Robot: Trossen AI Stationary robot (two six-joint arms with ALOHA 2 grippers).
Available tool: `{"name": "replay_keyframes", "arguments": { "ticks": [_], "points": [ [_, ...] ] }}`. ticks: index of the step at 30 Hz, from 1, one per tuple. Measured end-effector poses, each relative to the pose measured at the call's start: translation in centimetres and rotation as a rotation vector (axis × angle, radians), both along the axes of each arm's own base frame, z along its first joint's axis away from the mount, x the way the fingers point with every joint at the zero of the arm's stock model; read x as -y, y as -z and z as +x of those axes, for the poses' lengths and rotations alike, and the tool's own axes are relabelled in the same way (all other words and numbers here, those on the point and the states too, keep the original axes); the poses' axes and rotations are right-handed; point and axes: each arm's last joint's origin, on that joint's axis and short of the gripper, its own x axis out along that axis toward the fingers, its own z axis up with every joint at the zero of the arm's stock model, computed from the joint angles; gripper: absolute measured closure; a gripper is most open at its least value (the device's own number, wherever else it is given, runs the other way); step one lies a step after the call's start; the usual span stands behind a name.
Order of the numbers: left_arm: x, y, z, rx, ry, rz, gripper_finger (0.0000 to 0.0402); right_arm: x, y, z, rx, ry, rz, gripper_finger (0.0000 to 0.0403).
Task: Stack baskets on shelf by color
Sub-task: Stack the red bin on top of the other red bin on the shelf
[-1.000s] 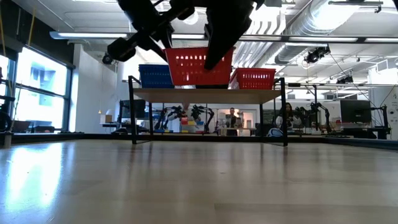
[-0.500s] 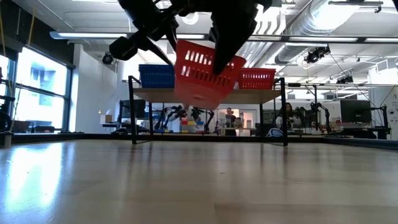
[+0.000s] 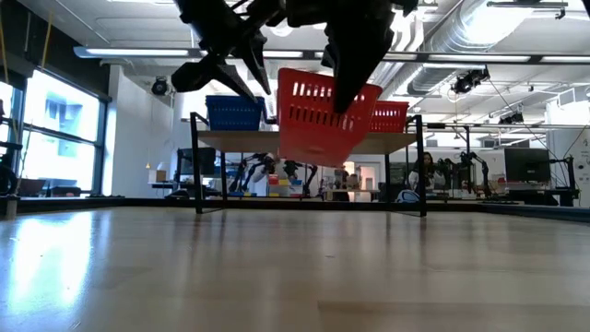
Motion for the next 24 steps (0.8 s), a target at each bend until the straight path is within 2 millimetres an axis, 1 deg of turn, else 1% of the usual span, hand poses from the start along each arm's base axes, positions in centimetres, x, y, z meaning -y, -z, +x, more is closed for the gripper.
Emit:
{"name": "replay_keyframes", "arguments": {
  "ticks": [7, 13, 17, 24],
  "points": [
    [-1.2, -0.3, -0.3, -0.025, 0.064, 0.093, 0.03, 0.9, -0.8, -0.2, 0.011, 0.115, 0.064, 0.0403],
    [-2.0, -0.7, -0.7, -0.048, 0.113, 0.16, 0.03, 1.0, -2.3, -1.0, 0.054, 0.22, 0.109, 0.0403],
    [-2.2, -0.8, -0.8, -0.066, 0.158, 0.208, 0.03, 0.7, -3.2, -1.6, 0.074, 0.279, 0.138, 0.0403],
    [-2.2, -2.3, -1.7, -0.045, 0.248, 0.286, 0.03, -0.5, -5.0, -3.0, 0.102, 0.288, 0.174, 0.0403]
  ]
}}
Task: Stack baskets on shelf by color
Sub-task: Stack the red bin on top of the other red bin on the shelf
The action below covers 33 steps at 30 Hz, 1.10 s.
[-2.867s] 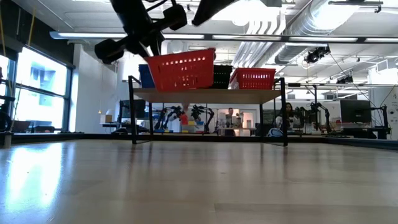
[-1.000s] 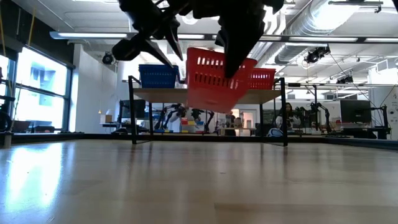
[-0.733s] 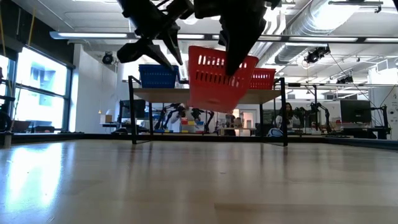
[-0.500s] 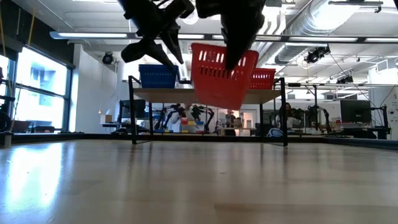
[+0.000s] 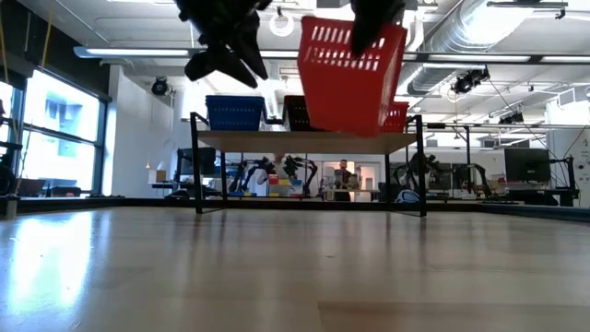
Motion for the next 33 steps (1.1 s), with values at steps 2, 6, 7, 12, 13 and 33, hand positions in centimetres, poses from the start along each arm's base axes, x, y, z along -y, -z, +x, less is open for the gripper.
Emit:
{"name": "replay_keyframes", "arguments": {
  "ticks": [2, 6, 7, 12, 13, 33],
  "points": [
    [0.1, -0.7, -0.5, 0.007, 0.022, 0.028, 0.03, -0.2, -0.6, -0.4, 0.018, -0.009, 0.004, 0.0403],
    [0.4, -1.8, -1.4, 0.025, 0.07, 0.076, 0.03, -0.3, -1.8, -1.2, 0.057, -0.01, -0.003, 0.0403],
    [0.5, -2.2, -1.8, 0.029, 0.079, 0.088, 0.03, -0.2, -2.2, -1.5, 0.068, -0.005, -0.016, 0.0403],
    [0.9, -3.9, -3.4, 0.062, 0.125, 0.152, 0.03, 0.6, -3.9, -2.7, 0.128, 0.031, -0.133, 0.0403],
    [0.9, -4.2, -3.7, 0.066, 0.132, 0.162, 0.03, 0.7, -4.2, -2.9, 0.14, 0.035, -0.153, 0.0403],
    [0.1, -6.8, -7.1, 0.114, 0.128, 0.297, 0.03, 9.5, -9.8, -8.8, 0.153, -0.055, -0.541, 0.0403]
  ]
}}
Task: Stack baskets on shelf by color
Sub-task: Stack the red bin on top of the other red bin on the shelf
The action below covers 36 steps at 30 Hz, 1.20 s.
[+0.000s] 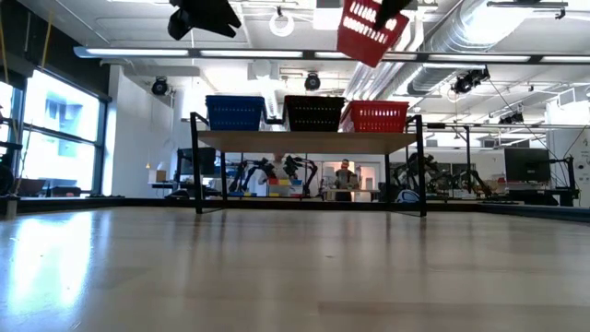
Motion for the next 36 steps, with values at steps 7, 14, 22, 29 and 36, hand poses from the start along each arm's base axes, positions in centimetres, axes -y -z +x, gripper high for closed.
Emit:
{"name": "replay_keyframes", "arguments": {
  "ticks": [7, 14, 22, 29, 36],
  "points": [
    [-1.1, -0.1, -0.4, 0.015, -0.053, 0.005, 0.03, 4.3, 0.7, -1.0, -0.181, -0.059, -0.039, 0.0403],
    [-2.1, -0.5, -0.5, 0.054, -0.086, 0.031, 0.03, 7.4, 1.1, -1.6, -0.252, -0.085, -0.048, 0.0403],
    [-2.8, -0.6, -0.8, 0.062, -0.119, 0.038, 0.03, 10.1, 2.5, -1.0, -0.296, -0.076, 0.01, 0.0403],
    [-3.3, -0.8, -0.9, 0.084, -0.138, 0.049, 0.03, 11.7, 4.3, 0.1, -0.348, -0.067, 0.06, 0.0403],
    [-3.4, -0.8, -1.0, 0.083, -0.146, 0.05, 0.03, 12.1, 5.2, 0.6, -0.384, -0.065, 0.099, 0.0403]
  ]
}}
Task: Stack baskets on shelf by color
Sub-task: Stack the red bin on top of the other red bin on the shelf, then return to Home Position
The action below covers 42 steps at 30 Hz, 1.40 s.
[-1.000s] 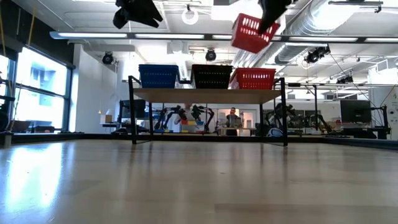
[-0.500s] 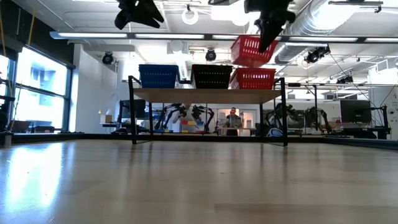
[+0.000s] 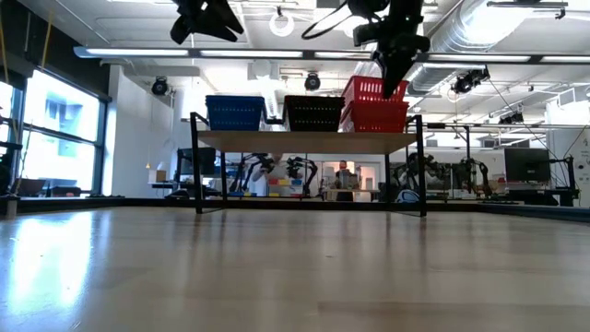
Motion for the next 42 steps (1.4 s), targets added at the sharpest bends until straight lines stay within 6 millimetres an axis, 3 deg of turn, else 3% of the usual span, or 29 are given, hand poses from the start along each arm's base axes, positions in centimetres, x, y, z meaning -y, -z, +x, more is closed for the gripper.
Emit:
{"name": "replay_keyframes", "arguments": {
  "ticks": [18, 28, 32, 37, 42],
  "points": [
    [0.0, 0.0, 0.0, 0.004, -0.005, -0.007, 0.03, 0.2, 0.3, 0.1, -0.023, 0.065, -0.022, 0.0398],
    [0.0, 0.0, 0.0, 0.003, -0.005, -0.007, 0.03, 0.2, 0.3, 0.2, -0.001, 0.097, -0.022, 0.0295],
    [0.0, 0.0, 0.0, 0.003, -0.003, -0.007, 0.03, -0.3, 0.1, 0.3, 0.013, 0.116, -0.016, 0.027],
    [0.0, 0.0, 0.0, 0.005, 0.01, -0.012, 0.03, -1.0, -1.1, 0.2, 0.039, 0.152, -0.007, 0.0263],
    [0.3, -0.1, -0.1, 0.02, 0.071, -0.032, 0.03, -1.4, -3.6, 0.2, 0.148, 0.214, -0.01, 0.0263]
  ]
}}
